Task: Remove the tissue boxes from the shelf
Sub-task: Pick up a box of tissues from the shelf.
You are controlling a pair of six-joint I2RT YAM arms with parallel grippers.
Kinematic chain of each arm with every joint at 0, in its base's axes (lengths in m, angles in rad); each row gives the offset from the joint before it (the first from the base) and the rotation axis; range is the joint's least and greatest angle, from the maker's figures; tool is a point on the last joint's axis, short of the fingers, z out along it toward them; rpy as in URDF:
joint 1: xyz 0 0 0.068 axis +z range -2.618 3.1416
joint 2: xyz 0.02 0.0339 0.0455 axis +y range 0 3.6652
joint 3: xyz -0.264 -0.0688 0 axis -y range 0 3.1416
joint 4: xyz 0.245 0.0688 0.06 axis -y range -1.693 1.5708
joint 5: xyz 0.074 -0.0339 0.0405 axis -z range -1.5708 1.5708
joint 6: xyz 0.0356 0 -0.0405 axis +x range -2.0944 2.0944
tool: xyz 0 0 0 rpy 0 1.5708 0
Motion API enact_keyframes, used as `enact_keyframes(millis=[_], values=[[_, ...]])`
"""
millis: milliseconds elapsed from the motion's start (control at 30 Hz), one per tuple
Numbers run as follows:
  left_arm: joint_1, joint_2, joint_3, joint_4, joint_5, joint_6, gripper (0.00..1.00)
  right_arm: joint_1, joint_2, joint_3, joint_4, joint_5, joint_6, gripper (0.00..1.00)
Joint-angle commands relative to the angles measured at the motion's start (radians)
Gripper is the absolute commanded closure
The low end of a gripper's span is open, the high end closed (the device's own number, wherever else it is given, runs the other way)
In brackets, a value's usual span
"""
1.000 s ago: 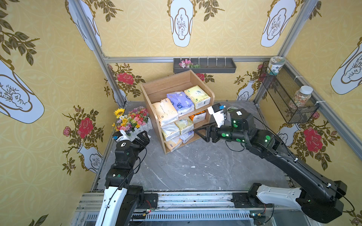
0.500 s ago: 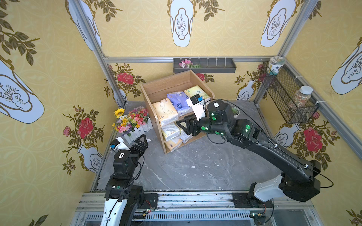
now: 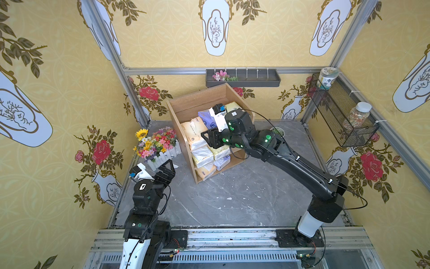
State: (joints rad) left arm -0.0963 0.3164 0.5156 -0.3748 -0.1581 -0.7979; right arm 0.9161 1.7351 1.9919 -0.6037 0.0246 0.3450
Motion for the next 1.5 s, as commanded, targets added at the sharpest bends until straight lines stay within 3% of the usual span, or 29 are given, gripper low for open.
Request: enact_keyframes(millis=[0,167,500,700,867,1167,1467], values=[[0.002,-0.003,-0.002,0.000,0.004,-0.012,0.00,-0.006,0.012,0.015,-0.010,0.015,0.022,0.52],[0.002,-0.017,0.011,-0.012,-0.003,-0.018,0.00,-0.023,0.028,0.019,-0.021,-0.017,0.037,0.57],[0.001,-0.026,0.056,-0.034,0.015,-0.036,0.00,-0.032,0.054,0.035,-0.039,-0.048,0.064,0.85],[0.001,-0.025,0.088,-0.029,0.038,-0.063,0.00,-0.031,0.000,0.004,0.001,-0.062,0.075,0.93],[0.000,-0.025,0.102,-0.039,0.052,-0.073,0.00,-0.032,-0.123,-0.144,0.158,-0.089,0.096,1.00],[0.001,-0.043,0.127,-0.042,0.082,-0.107,0.00,-0.030,-0.251,-0.246,0.204,-0.138,0.133,1.00],[0.001,-0.009,0.219,-0.017,0.302,-0.169,0.00,-0.029,-0.393,-0.362,0.221,-0.156,0.168,1.00]])
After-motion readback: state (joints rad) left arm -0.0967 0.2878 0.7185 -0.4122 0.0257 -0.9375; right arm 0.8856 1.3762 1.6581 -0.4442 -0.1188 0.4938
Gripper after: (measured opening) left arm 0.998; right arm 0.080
